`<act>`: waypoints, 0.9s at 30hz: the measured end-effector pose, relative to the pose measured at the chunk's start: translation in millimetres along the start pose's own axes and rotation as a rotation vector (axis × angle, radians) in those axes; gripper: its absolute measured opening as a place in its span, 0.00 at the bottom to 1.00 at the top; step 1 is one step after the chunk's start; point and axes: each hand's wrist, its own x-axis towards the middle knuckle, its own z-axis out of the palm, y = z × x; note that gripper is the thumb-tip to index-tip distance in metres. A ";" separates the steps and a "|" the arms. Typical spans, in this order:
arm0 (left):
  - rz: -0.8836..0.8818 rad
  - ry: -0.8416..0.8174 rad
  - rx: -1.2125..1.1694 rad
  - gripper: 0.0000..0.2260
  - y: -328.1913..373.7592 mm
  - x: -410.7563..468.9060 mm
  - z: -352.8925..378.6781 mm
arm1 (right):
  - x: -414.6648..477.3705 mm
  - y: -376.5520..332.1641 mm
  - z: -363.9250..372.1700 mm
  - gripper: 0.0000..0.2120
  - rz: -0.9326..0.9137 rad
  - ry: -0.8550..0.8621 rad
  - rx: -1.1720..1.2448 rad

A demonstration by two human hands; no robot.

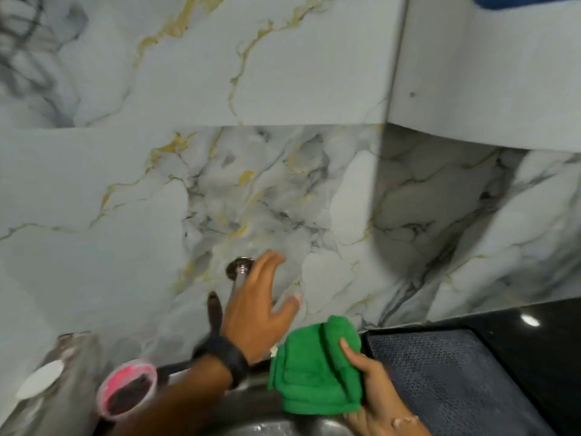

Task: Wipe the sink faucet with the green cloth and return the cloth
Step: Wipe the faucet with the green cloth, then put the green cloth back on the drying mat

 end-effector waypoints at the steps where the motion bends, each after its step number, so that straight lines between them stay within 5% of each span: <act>1: -0.161 -0.016 -0.190 0.33 7.6 -20.7 25.2 | -10.7 -7.4 -14.2 0.24 0.014 -0.047 0.109; 3: -0.524 -0.147 -0.594 0.40 24.3 -48.3 74.0 | -27.2 -18.7 -47.2 0.27 0.014 -0.076 0.222; 5: -0.789 -0.403 -1.050 0.34 35.5 -63.0 121.0 | -37.7 -27.3 -77.8 0.28 -0.003 -0.018 0.152; 7: -0.915 -0.563 -1.346 0.22 49.8 -73.2 164.7 | -44.0 -32.7 -110.4 0.29 0.010 0.076 0.094; 9: -0.911 -0.555 -1.438 0.20 54.4 -80.0 203.8 | -45.7 -36.6 -138.1 0.31 0.039 0.171 0.049; 14: -0.917 -0.388 -0.960 0.15 57.1 -79.4 301.8 | -34.7 -56.7 -231.1 0.26 -0.106 0.582 -0.431; 17: -0.942 -0.305 -0.793 0.16 60.0 -64.2 353.5 | -17.1 -63.2 -285.9 0.13 -0.131 0.748 -0.624; 22: -0.970 -0.362 -0.775 0.14 49.1 -30.5 423.0 | 27.6 -84.7 -350.1 0.20 -0.055 0.841 -0.910; 27: -0.655 -0.531 -0.107 0.22 26.7 -17.4 454.5 | 46.4 -90.1 -384.9 0.17 -0.083 0.997 -1.276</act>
